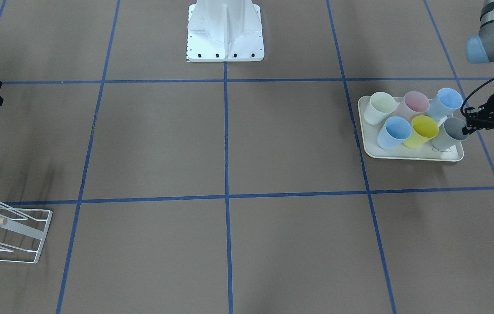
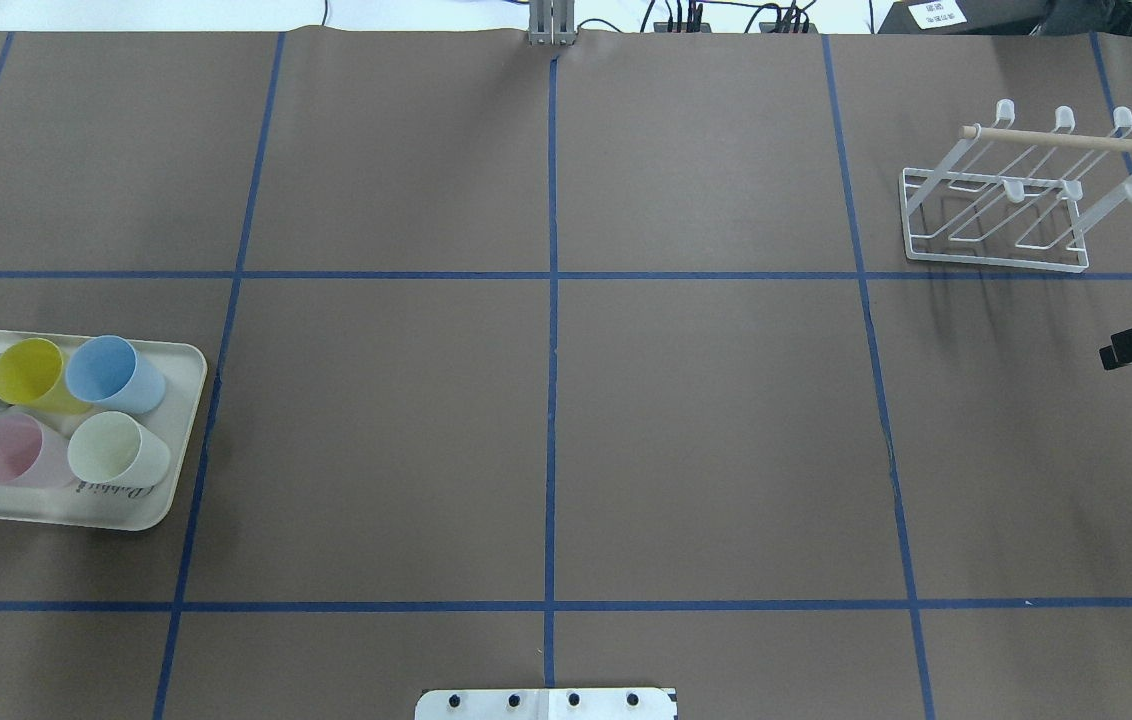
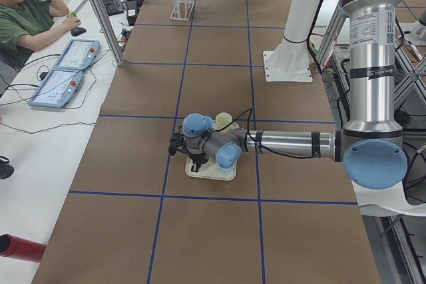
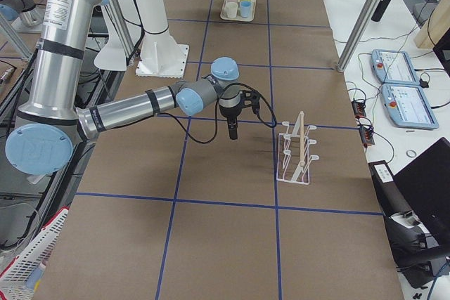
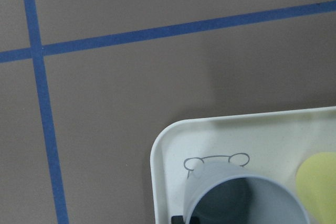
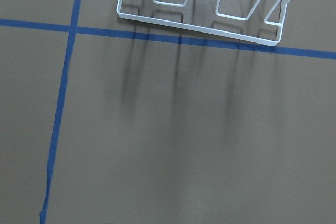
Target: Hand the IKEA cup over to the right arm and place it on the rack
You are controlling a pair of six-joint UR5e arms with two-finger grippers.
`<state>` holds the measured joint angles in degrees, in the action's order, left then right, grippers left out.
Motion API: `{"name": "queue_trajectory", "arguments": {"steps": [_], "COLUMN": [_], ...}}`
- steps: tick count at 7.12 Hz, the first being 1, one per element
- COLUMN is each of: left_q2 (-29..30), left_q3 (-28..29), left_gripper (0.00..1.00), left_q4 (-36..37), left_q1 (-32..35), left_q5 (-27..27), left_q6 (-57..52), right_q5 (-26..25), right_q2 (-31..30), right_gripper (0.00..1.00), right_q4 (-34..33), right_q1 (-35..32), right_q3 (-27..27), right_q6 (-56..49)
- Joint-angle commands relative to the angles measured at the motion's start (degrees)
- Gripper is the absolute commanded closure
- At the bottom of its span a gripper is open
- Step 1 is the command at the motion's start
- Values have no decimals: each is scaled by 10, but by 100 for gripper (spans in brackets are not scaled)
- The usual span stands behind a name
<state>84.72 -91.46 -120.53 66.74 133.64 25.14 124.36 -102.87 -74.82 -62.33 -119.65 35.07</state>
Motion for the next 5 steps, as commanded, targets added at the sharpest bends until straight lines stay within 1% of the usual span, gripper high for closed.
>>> {"name": "queue_trajectory", "arguments": {"steps": [1, 3, 4, 5], "left_q2": [3, 4, 20, 34], "left_q3": [-3, -5, -10, -10], "left_gripper": [100, 100, 100, 100], "left_q4": [8, 7, 6, 21], "left_q1": [10, 43, 81, 99], "left_q5": [23, 18, 16, 18], "left_q6": [-1, -3, -28, -29], "right_q5": [3, 1, 1, 4], "right_q2": [5, 14, 61, 97], "right_gripper": [0, 0, 1, 1], "right_q4": [7, 50, 79, 187], "right_q1": [0, 1, 1, 5], "right_q3": [0, 5, 35, 87], "right_q6": [-1, -3, -5, -10]}}
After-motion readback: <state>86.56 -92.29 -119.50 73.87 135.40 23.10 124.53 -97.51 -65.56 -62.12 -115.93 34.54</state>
